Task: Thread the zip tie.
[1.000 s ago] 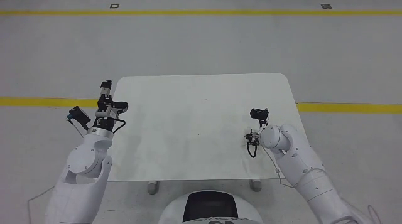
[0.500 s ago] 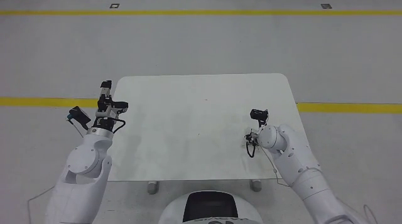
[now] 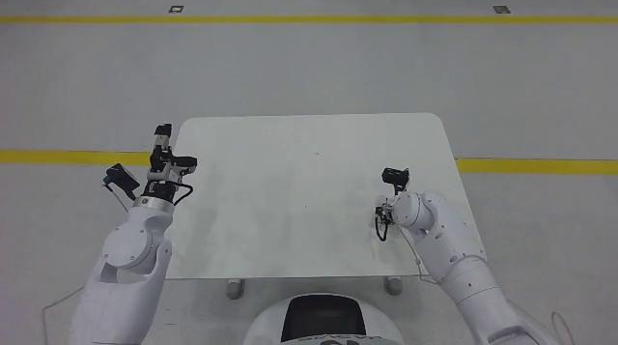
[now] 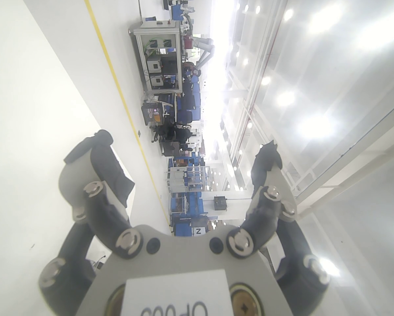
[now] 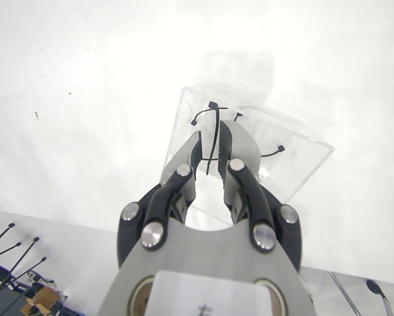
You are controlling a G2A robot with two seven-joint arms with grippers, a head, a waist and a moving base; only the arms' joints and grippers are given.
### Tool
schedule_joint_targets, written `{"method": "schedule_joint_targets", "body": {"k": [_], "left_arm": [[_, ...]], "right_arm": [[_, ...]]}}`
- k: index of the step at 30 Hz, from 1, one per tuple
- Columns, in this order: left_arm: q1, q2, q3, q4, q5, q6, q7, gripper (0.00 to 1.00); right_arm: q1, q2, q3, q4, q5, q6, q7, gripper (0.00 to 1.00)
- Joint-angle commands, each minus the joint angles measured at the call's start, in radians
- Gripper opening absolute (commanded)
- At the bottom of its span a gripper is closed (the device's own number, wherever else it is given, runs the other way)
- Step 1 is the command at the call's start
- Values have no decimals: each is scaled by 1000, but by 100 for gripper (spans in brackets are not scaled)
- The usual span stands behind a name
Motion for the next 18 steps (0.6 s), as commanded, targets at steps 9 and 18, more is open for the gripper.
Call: {"method": "schedule_joint_targets", "body": {"k": [9,18], "left_arm": [[0,0,0,0,0,0,0,100],[0,0,0,0,0,0,0,100]], "right_arm": [[10,-25,23,35,-29,0,1,0],[-39,-23,99,-94,-47,0,46,0]]}}
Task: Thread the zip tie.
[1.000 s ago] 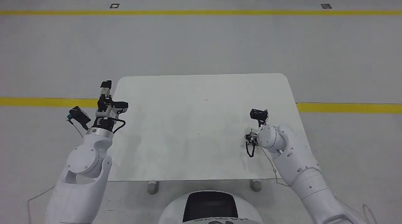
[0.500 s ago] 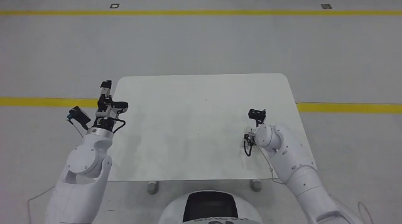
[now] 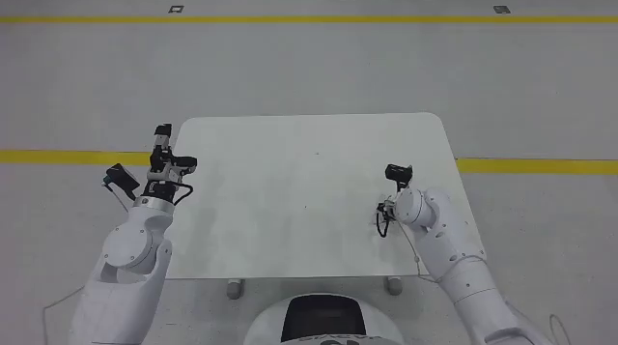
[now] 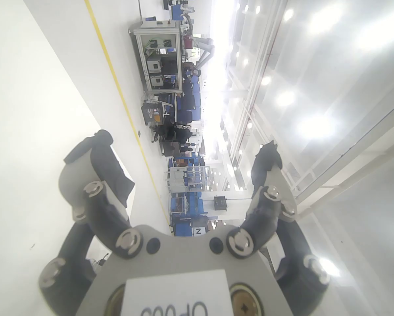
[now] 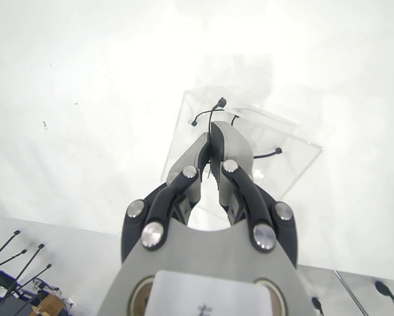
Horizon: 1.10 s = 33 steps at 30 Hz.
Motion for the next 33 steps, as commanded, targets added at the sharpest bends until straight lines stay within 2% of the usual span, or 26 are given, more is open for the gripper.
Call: {"method": "schedule_joint_targets", "body": {"k": [1,6,11,14,24,27,29,33], "left_arm": [[0,0,0,0,0,0,0,100],[0,0,0,0,0,0,0,100],[0,0,0,0,0,0,0,100],[0,0,0,0,0,0,0,100],[0,0,0,0,0,0,0,100],[0,0,0,0,0,0,0,100],[0,0,0,0,0,0,0,100],[0,0,0,0,0,0,0,100]], "right_arm": [[-20,4,26,-50,4,0,19,0],[-76,17,93,-175,51,-10,62,0],[-120,30,180,-246,182,-79,94,0],[-134,35,219,-258,279,-139,96,0],[-135,34,219,-260,279,-142,87,0],[-162,39,233,-295,282,-217,-20,0],[-182,43,268,-314,331,-275,-67,0],[-187,53,321,-302,394,-344,-104,0]]}}
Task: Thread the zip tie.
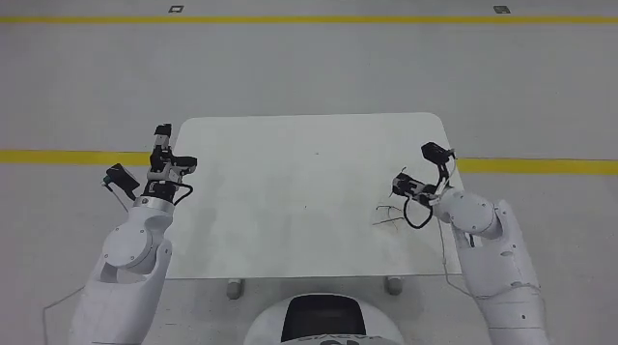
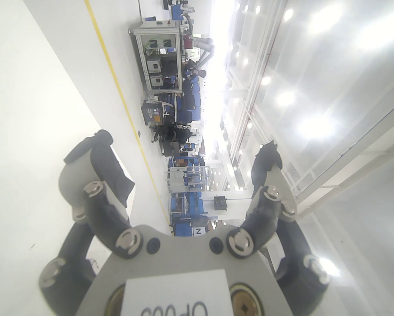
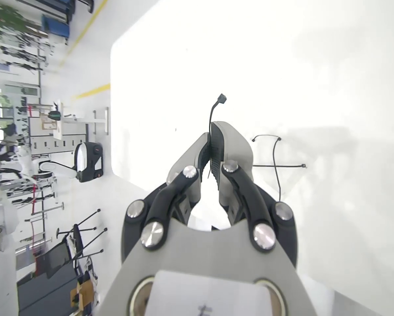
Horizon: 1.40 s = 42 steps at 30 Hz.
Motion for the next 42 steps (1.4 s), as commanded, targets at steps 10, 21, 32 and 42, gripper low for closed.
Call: {"method": "schedule_joint_targets", "body": {"k": [10,21,32,42], "left_arm": [[0,0,0,0,0,0,0,100],[0,0,0,0,0,0,0,100],[0,0,0,0,0,0,0,100],[0,0,0,0,0,0,0,100]], "right_arm": [[84,26,89,146,222,-246,20,0],[132,34,108,224,299,-324,48,0],[128,33,101,223,322,-318,30,0],[179,33,50,317,533,-339,45,0]]}}
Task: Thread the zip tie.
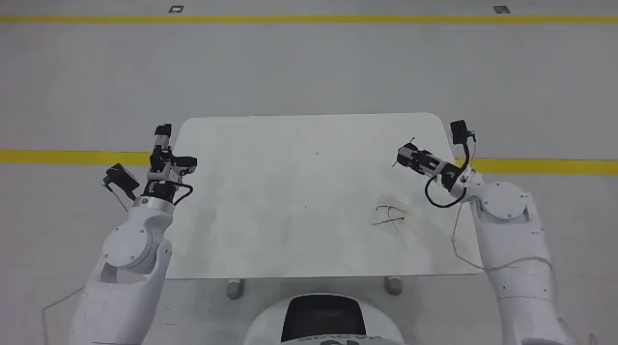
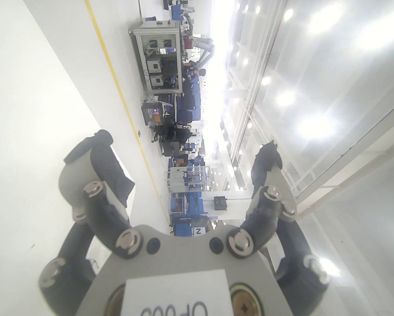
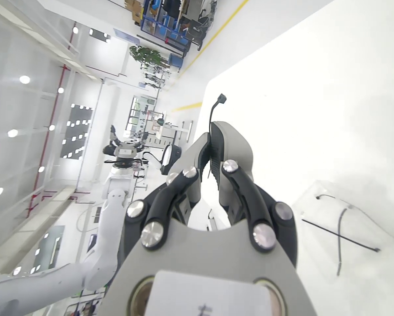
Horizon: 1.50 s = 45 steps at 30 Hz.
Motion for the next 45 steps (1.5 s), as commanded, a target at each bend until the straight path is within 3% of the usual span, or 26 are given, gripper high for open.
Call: {"method": "schedule_joint_targets", "body": {"k": [1,6,41,45], "left_arm": [[0,0,0,0,0,0,0,100],[0,0,0,0,0,0,0,100],[0,0,0,0,0,0,0,100],[0,0,0,0,0,0,0,100]], "right_arm": [[18,-1,-14,36,38,-16,-1,0],[92,-7,-67,153,96,-19,3,0],[92,-7,-67,153,96,-19,3,0],[44,-12,-60,94,187,-20,-85,0]]}}
